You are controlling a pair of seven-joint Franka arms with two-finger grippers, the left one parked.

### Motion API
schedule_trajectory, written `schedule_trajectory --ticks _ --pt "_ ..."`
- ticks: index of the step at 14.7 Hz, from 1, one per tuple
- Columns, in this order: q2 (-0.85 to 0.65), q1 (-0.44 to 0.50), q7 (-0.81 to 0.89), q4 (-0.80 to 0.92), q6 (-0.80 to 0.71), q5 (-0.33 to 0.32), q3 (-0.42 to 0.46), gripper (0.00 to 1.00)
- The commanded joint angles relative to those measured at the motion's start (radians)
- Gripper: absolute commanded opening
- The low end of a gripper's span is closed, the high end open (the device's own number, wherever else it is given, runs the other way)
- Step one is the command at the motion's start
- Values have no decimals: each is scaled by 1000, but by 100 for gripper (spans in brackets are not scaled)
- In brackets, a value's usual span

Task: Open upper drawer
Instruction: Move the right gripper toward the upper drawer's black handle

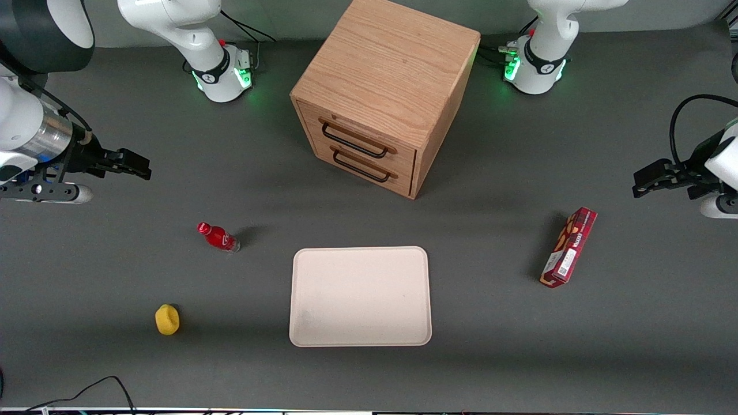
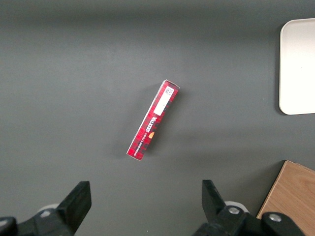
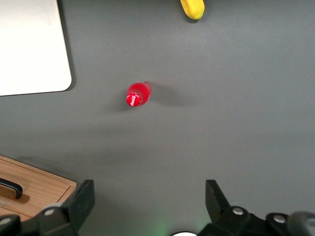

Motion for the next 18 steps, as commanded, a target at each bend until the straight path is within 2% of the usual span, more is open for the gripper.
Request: schedule_trajectory --ticks 1,7,9,13,15,16,18 --pt "2 1 15 30 -29 -10 -4 100" --pt "16 14 27 95 -33 5 26 100" --pt "14 14 -9 129 -91 62 84 100" --pt "51 20 -104 198 -102 182 251 100" --pt "104 17 -126 207 -81 212 311 100" --pt "144 17 -175 227 -73 272 345 100" --pt "234 18 -384 246 -67 347 368 100"
